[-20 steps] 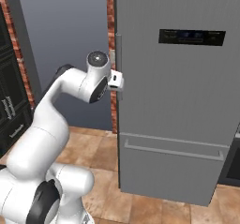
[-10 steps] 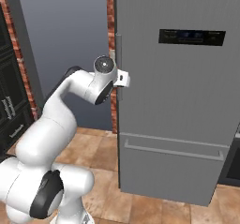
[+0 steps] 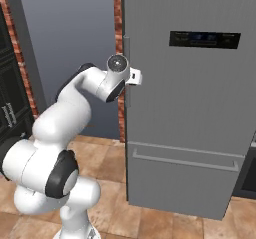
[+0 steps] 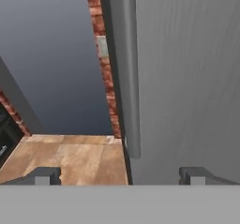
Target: Retrieve the pear and banana from the fridge and place them into the bowl on the dining table.
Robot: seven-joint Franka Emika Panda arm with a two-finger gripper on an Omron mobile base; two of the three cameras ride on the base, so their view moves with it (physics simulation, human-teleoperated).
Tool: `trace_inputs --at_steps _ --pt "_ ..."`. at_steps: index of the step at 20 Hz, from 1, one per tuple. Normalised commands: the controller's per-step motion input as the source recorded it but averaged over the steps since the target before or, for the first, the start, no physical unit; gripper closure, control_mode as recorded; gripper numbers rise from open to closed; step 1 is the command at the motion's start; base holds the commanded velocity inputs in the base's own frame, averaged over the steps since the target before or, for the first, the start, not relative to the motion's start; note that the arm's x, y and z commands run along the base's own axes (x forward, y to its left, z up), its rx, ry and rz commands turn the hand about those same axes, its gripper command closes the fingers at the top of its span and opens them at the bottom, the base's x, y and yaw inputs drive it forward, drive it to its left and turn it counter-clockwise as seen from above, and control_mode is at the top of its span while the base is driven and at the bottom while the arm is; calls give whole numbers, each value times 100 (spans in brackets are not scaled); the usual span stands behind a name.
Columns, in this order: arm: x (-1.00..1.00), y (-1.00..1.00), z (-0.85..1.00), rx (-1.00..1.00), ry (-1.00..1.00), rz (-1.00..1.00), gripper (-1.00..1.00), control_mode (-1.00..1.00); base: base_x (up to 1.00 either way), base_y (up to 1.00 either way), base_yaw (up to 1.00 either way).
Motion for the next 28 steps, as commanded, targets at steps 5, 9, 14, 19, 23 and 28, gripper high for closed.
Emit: trace_inputs --at_steps 5,9,14,19,23,28 --pt "75 0 -1 0 -1 0 -100 -100 0 0 0" --pt "82 0 -1 0 0 0 -100 -100 0 0 0" --pt "78 -1 0 0 0 0 -100 -100 0 0 0" --pt "79 -7 -11 0 0 1 -100 -100 0 0 0" --pt "79 -6 -23 0 0 2 -100 -100 0 0 0" --pt "67 0 -18 0 0 1 100 -100 0 0 0"
